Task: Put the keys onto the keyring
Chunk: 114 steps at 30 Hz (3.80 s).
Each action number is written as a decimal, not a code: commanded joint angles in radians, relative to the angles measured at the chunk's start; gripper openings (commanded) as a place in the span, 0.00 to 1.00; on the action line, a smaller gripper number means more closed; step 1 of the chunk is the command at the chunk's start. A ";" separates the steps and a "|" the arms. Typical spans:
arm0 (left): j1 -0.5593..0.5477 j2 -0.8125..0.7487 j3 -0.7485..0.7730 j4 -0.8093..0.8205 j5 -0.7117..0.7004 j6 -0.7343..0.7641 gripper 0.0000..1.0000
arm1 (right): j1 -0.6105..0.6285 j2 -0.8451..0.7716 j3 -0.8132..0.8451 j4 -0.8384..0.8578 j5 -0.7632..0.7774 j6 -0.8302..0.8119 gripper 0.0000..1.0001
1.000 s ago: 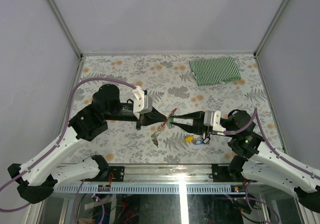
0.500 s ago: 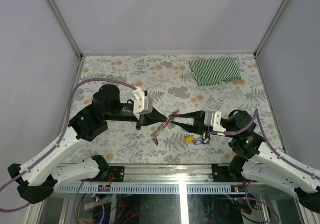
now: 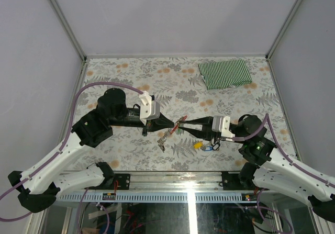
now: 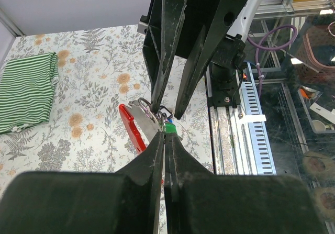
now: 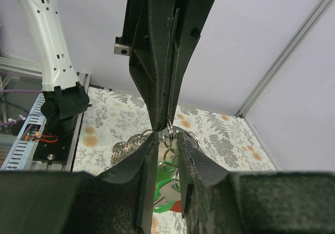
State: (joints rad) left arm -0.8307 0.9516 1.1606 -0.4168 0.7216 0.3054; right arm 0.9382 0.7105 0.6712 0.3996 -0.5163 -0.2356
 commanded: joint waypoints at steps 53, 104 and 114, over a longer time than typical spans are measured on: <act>-0.006 -0.073 -0.183 0.433 -0.071 -0.288 0.16 | 0.006 0.043 -0.007 0.305 0.095 0.171 0.00; -0.006 -0.096 -0.236 0.588 -0.043 -0.391 0.11 | 0.005 -0.004 -0.020 0.254 0.048 0.136 0.00; -0.005 -0.092 -0.235 0.609 -0.040 -0.370 0.00 | 0.007 -0.008 -0.006 0.202 -0.007 0.140 0.00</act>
State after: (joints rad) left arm -0.8371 0.8589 0.9115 0.0982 0.6727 -0.0776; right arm 0.9360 0.7151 0.6292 0.5926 -0.4648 -0.0902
